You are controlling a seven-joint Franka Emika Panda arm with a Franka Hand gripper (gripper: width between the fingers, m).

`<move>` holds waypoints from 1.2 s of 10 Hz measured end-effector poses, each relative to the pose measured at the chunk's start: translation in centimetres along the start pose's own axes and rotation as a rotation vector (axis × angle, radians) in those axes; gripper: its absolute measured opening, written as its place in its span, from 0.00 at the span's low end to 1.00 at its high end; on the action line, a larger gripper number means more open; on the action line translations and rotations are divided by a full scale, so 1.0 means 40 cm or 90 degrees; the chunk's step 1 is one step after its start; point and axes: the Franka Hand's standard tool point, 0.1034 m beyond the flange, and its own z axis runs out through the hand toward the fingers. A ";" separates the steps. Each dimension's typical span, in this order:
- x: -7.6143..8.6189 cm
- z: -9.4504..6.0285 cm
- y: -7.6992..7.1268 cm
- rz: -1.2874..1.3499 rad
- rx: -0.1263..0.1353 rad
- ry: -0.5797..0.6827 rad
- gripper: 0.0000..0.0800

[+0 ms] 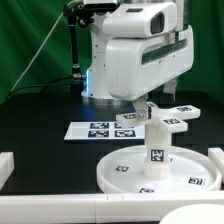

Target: Assemble round table

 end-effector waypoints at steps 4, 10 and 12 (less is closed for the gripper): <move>-0.003 0.011 -0.003 0.002 0.003 -0.004 0.81; 0.019 -0.007 -0.004 0.038 -0.003 0.000 0.81; 0.014 -0.001 -0.004 0.040 -0.002 -0.001 0.81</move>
Offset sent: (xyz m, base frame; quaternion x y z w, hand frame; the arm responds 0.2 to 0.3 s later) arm 0.0005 0.0047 -0.0053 -0.0016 0.0071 -0.0047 1.0000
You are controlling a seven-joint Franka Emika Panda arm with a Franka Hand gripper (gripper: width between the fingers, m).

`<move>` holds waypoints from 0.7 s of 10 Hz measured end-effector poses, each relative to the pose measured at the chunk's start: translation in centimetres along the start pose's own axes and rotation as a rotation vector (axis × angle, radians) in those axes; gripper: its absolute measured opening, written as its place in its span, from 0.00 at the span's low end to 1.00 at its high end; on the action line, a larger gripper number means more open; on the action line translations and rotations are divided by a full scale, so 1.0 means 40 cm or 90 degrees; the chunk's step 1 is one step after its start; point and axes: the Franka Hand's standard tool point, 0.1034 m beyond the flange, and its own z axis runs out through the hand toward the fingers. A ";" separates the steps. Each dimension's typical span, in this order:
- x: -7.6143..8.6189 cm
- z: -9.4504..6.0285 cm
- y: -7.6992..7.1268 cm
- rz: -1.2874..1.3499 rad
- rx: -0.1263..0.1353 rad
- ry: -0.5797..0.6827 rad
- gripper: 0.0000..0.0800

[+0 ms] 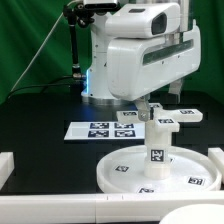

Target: Assemble round table

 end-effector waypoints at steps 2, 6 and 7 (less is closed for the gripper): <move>-0.002 0.002 0.000 0.016 0.001 0.001 0.81; -0.012 0.009 -0.003 0.079 0.003 -0.003 0.81; -0.014 0.013 -0.002 0.080 0.004 -0.004 0.81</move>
Offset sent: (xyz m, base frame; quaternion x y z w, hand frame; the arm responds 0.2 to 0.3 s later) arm -0.0093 0.0046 -0.0025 0.0061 0.0224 0.0758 0.9969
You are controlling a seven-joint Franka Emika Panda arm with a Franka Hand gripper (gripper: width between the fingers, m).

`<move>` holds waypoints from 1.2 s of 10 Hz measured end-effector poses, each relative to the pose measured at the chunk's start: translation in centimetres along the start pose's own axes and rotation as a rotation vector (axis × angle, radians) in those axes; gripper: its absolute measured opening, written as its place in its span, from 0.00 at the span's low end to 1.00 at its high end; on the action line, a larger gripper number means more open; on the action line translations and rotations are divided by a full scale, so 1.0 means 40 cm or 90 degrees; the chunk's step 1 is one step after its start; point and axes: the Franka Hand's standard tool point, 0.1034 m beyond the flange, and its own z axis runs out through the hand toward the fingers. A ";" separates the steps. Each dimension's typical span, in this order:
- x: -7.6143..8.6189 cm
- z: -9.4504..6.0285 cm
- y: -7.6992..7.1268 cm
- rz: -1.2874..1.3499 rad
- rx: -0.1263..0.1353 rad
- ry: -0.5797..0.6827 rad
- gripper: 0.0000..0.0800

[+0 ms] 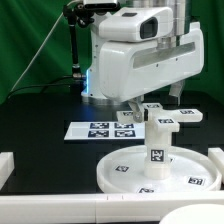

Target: Assemble round table

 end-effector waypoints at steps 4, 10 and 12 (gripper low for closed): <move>-0.004 0.010 -0.002 0.000 0.001 -0.003 0.81; -0.006 0.009 0.001 0.007 0.001 -0.003 0.55; -0.006 0.009 0.000 0.041 0.004 0.000 0.55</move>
Offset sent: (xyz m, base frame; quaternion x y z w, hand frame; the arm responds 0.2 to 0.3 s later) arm -0.0007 0.0032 -0.0041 -0.0079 0.0109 -0.0067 0.9999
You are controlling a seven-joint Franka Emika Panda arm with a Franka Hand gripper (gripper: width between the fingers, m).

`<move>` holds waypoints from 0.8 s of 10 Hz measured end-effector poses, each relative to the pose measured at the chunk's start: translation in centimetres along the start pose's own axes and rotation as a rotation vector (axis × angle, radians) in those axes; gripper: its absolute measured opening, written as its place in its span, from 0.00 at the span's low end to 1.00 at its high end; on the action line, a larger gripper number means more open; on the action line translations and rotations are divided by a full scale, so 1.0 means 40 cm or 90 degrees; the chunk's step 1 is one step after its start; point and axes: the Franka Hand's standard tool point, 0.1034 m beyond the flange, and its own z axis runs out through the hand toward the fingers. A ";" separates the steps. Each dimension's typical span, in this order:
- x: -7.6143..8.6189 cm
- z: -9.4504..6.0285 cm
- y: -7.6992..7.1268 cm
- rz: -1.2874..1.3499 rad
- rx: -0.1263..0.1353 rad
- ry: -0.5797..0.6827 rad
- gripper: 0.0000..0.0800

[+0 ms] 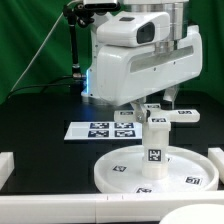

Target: Assemble round table

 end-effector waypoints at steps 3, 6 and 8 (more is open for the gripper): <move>-0.012 0.003 -0.003 0.265 0.019 0.022 0.55; 0.004 0.004 -0.015 0.494 0.027 0.048 0.55; 0.003 0.005 -0.015 0.559 0.030 0.046 0.55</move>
Offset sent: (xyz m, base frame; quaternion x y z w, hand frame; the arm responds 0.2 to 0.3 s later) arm -0.0238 0.0076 -0.0081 0.0346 0.0130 0.3602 0.9321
